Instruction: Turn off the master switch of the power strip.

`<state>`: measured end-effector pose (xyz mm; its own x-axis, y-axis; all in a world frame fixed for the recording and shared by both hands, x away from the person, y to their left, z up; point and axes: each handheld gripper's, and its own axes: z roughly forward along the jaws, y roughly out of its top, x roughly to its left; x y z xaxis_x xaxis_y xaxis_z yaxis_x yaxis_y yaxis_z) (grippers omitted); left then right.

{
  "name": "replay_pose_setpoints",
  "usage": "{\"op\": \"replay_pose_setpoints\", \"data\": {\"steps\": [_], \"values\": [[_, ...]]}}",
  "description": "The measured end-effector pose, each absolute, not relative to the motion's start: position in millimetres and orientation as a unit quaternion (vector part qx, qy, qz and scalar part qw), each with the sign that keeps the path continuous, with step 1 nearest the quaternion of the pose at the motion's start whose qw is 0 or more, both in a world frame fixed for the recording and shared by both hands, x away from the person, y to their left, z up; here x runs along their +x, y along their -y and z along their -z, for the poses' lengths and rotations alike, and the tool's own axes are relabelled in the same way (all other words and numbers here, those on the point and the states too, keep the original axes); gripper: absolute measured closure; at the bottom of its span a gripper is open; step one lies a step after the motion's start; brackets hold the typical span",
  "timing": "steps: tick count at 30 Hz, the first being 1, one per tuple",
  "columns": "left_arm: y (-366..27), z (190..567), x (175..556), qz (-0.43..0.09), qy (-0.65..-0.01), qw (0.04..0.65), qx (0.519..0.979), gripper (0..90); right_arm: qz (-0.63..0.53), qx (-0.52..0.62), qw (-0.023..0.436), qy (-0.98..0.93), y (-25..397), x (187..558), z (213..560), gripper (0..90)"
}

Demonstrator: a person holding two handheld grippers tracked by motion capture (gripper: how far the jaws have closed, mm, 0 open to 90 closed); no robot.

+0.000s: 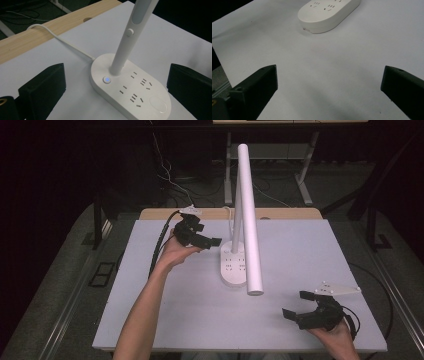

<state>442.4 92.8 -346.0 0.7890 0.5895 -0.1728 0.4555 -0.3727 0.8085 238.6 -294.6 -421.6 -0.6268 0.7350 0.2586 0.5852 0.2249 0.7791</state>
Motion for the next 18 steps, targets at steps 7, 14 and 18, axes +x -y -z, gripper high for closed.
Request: {"op": "replay_pose_setpoints", "data": {"steps": [7,14,18], "values": [[-91,354,449,-0.07,-0.324,0.462,0.823,1.2,-0.452,0.42,0.086,-0.782,293,239,422,0.3],[-92,360,454,-0.071,-0.335,0.465,0.816,2.0,-0.452,0.422,0.085,-0.781,294,239,422,0.4],[-92,363,457,-0.071,-0.343,0.469,0.811,2.7,-0.452,0.422,0.085,-0.781,295,239,422,0.4]]}}
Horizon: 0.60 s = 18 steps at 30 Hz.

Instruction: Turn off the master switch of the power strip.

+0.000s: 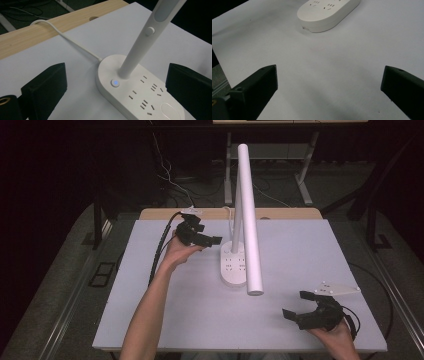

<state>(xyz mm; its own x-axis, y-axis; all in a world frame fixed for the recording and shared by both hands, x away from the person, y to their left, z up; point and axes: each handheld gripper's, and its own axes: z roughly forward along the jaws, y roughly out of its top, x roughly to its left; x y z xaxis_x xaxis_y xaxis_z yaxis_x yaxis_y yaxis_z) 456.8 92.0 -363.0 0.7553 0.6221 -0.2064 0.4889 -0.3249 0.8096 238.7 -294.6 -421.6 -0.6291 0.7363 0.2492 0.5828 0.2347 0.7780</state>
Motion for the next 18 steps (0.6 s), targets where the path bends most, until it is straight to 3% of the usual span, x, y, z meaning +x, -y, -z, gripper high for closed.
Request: {"op": "replay_pose_setpoints", "data": {"steps": [18], "values": [[-81,386,468,-0.051,-0.367,0.478,0.797,9.1,-0.45,0.42,0.084,-0.784,295,239,422,0.4]]}}
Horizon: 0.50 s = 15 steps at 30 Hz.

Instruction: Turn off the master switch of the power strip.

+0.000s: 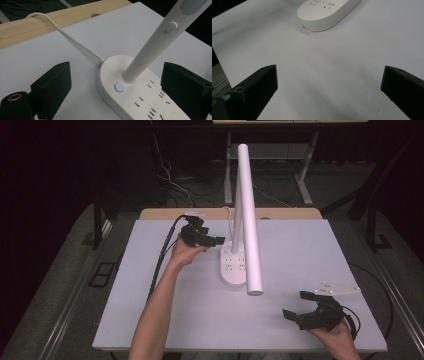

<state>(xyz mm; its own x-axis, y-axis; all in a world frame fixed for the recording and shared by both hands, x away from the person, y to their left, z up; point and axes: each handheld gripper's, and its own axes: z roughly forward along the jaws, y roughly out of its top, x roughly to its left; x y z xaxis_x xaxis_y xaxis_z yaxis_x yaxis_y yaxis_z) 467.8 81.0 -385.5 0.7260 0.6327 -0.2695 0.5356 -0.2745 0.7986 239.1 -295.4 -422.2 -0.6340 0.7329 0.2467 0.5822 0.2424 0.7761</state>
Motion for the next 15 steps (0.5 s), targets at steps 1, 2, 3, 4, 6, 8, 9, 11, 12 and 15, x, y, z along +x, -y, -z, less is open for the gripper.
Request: {"op": "replay_pose_setpoints", "data": {"steps": [1,2,3,4,6,8,9,11,12,15], "values": [[-80,386,468,-0.05,-0.367,0.477,0.797,10.0,-0.45,0.42,0.083,-0.784,295,239,422,0.4],[-79,387,468,-0.049,-0.368,0.479,0.795,11.0,-0.45,0.418,0.085,-0.784,295,239,422,0.4],[-79,388,469,-0.05,-0.366,0.478,0.797,11.9,-0.45,0.418,0.085,-0.785,295,239,422,0.4],[-79,388,469,-0.05,-0.363,0.474,0.8,12.8,-0.45,0.418,0.085,-0.785,295,239,422,0.4],[-78,389,469,-0.047,-0.363,0.478,0.798,14.1,-0.45,0.419,0.084,-0.785,295,239,422,0.4],[-76,390,469,-0.045,-0.364,0.479,0.797,15.5,-0.45,0.418,0.084,-0.785,295,239,423,0.4],[-76,391,470,-0.044,-0.362,0.478,0.799,16.2,-0.45,0.417,0.084,-0.786,295,240,423,0.4],[-74,393,470,-0.041,-0.362,0.479,0.798,18.3,-0.45,0.417,0.084,-0.785,295,240,423,0.4],[-73,394,470,-0.037,-0.364,0.481,0.797,19.1,-0.45,0.416,0.084,-0.786,295,240,423,0.4],[-70,397,470,-0.023,-0.366,0.477,0.799,23.9,-0.449,0.415,0.083,-0.787,294,240,423,0.4]]}}
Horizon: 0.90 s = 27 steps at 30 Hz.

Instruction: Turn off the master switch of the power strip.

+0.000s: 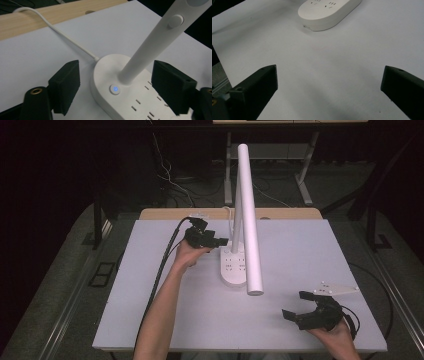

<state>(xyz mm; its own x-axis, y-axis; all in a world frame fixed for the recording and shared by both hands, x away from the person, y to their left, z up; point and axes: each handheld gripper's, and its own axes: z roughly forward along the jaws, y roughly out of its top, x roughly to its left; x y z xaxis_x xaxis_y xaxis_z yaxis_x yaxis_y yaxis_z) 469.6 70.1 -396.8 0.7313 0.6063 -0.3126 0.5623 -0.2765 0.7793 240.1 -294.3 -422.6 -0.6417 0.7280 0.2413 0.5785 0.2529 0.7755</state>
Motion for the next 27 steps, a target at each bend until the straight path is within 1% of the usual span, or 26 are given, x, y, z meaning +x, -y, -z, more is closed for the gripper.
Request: {"op": "replay_pose_setpoints", "data": {"steps": [6,7,8,12,13,15,19,25,27], "values": [[-67,404,471,0.007,-0.358,0.468,0.808,33.7,-0.448,0.414,0.082,-0.788,293,240,423,0.4],[-64,406,470,0.011,-0.368,0.475,0.799,35.4,-0.448,0.414,0.082,-0.788,292,240,423,0.4],[-67,406,472,0.011,-0.353,0.462,0.814,37.6,-0.448,0.414,0.082,-0.788,292,240,423,0.4],[-63,408,471,0.013,-0.363,0.466,0.807,46.2,-0.447,0.413,0.082,-0.789,292,240,423,0.4],[-63,408,471,0.01,-0.359,0.46,0.812,48.6,-0.448,0.413,0.081,-0.789,292,240,423,0.4],[-63,409,471,0.003,-0.354,0.451,0.819,56.2,-0.447,0.413,0.081,-0.789,292,240,423,0.4],[-61,412,471,0.004,-0.346,0.441,0.828,67.5,-0.447,0.411,0.08,-0.791,291,240,424,0.4],[-59,417,472,0.005,-0.348,0.435,0.831,85.1,-0.445,0.409,0.078,-0.793,291,240,424,0.4],[-58,418,472,-0.001,-0.348,0.433,0.831,89.4,-0.444,0.409,0.079,-0.793,291,240,424,0.4]]}}
